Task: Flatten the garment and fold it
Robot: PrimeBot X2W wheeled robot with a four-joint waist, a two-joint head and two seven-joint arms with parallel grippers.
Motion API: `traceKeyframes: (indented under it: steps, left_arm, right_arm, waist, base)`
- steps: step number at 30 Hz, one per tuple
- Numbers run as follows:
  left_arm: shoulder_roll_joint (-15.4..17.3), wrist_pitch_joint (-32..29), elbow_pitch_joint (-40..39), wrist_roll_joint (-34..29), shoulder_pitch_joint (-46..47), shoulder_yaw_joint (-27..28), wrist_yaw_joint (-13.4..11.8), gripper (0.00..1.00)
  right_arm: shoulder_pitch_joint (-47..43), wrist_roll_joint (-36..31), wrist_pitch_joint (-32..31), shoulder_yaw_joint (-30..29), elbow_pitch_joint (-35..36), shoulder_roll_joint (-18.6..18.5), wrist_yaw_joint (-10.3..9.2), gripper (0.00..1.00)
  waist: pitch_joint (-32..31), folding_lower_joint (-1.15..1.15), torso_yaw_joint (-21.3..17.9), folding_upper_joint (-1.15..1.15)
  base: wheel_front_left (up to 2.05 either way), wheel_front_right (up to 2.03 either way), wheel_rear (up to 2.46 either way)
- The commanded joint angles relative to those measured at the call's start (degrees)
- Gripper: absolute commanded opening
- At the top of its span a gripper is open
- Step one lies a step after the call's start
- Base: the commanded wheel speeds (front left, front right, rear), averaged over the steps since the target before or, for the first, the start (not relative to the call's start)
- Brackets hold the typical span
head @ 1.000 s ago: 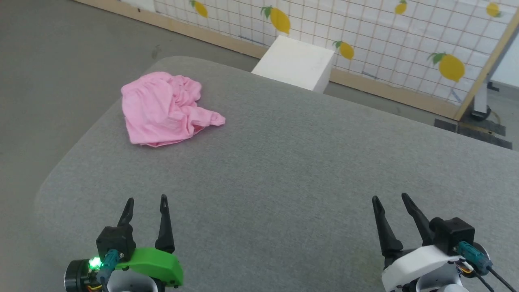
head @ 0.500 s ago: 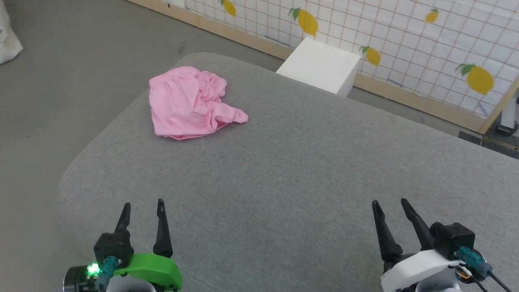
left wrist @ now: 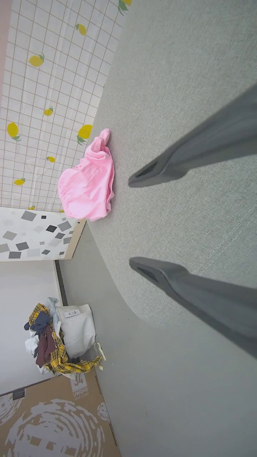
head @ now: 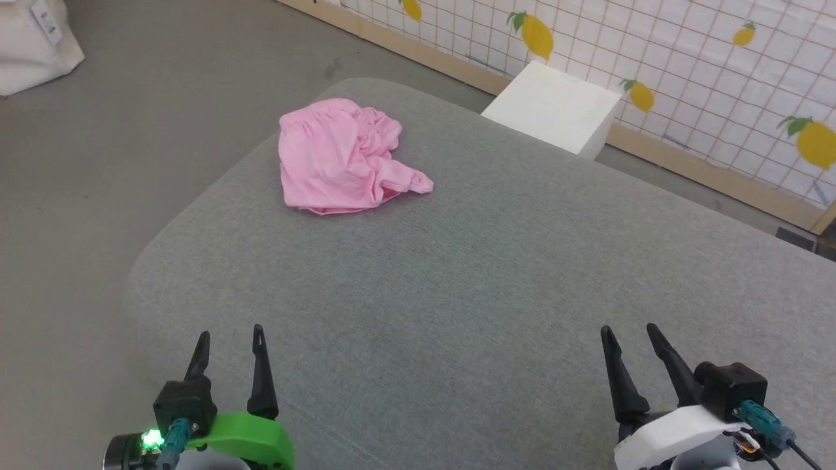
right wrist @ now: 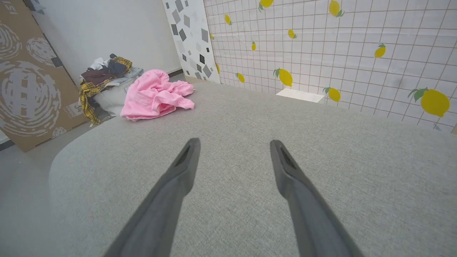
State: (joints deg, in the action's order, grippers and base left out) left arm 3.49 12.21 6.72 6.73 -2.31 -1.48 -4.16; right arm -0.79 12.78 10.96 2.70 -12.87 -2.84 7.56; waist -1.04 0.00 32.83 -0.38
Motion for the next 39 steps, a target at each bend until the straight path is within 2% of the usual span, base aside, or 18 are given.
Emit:
traceKeyframes:
  steps: [1, 19, 30, 32, 34, 39]
  left_arm:
    - [0.3, 0.6, 0.2, 1.1, -0.9, -0.2, -0.4, 1.0]
    - [0.6, 2.8, 1.5, 2.8, -1.5, -0.7, -1.6, 1.0]
    - [0.7, 2.8, 1.6, 3.1, -1.5, -0.8, -1.7, 1.0]
    - [0.8, 2.7, 1.8, 3.8, -1.0, -0.9, -1.0, 1.0]
    - [1.0, 1.6, 2.2, 5.3, 0.6, -1.2, 0.9, 1.0]
    - [2.9, -2.7, 3.4, 10.6, 11.3, 0.2, 5.6, 1.0]
  right_arm:
    - [-0.7, 0.7, 0.7, -0.1, -0.4, 0.0, -0.06, 1.0]
    - [-0.7, 2.6, 2.2, -0.6, -2.1, 0.0, -0.08, 1.0]
    - [-0.8, 2.0, 1.7, -0.8, -1.6, 0.0, -0.08, 1.0]
    - [-0.7, 1.9, 1.6, -0.7, -1.5, 0.0, -0.08, 1.0]
    - [-0.4, 1.5, 1.3, -0.8, -1.2, 0.0, -0.08, 1.0]
    - [1.1, -1.1, -0.8, -1.5, 1.1, 0.0, -0.08, 1.0]
  waist:
    - [0.0, 0.0, 0.8, 0.32]
    - [0.5, 0.0, 6.1, 0.38]
    - [0.5, 0.0, 5.8, 0.38]
    - [0.7, 0.0, 5.4, 0.38]
    - [1.2, 0.0, 5.0, 0.38]
    - [4.7, 0.0, 2.5, 0.38]
  base:
    - [0.0, 0.0, 0.0]
    - [0.0, 0.0, 0.0]
    - [0.0, 0.0, 0.0]
    - [0.0, 0.0, 0.0]
    - [0.0, 0.0, 0.0]
    - [0.0, 0.0, 0.0]
